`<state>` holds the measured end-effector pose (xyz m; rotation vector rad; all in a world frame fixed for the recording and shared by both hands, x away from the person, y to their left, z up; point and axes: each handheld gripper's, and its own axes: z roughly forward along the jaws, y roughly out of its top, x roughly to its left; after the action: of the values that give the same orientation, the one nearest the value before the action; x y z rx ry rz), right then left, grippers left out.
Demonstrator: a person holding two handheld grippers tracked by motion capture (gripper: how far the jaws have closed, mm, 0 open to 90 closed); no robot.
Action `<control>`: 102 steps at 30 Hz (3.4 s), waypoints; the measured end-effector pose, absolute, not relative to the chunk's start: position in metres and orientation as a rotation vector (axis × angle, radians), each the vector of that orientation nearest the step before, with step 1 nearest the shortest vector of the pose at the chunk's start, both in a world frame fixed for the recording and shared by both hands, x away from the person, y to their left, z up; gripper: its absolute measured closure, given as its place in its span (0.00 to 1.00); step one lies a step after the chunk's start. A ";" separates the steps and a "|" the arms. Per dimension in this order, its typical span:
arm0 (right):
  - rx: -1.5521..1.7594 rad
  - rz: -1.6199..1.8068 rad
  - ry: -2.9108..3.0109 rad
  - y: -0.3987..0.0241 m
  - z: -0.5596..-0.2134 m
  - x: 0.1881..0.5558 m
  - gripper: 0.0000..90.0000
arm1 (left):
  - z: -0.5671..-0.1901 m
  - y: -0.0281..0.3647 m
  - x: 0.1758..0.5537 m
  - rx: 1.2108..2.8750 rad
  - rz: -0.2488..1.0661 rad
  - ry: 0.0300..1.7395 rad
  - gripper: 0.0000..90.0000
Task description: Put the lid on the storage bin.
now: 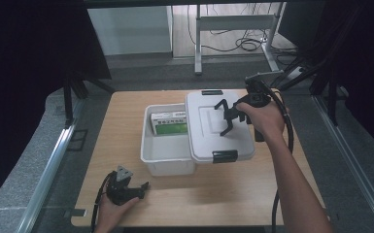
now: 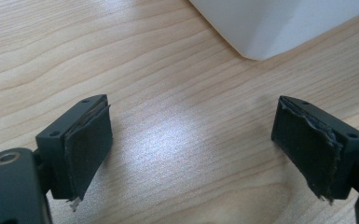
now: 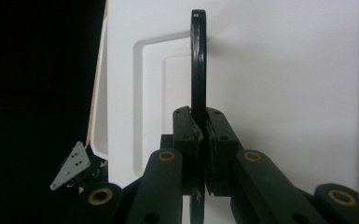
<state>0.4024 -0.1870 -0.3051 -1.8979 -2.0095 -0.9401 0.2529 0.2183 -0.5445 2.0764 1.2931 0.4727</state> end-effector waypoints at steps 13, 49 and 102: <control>-1.863 -0.915 -2.037 -0.158 -0.299 0.406 0.94 | -0.545 0.218 0.253 2.074 0.474 1.293 0.14; -1.849 -0.838 -2.008 -0.091 -0.319 0.412 0.94 | -0.545 0.218 0.253 2.074 0.472 1.291 0.14; -1.903 -0.802 -1.934 -0.040 -0.341 0.423 0.94 | -0.545 0.217 0.254 2.084 0.468 1.277 0.14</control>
<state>0.4228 -0.0399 -0.3411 -1.9033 -1.9340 -0.8019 0.2538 0.2174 -0.5447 2.0840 1.2766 0.4684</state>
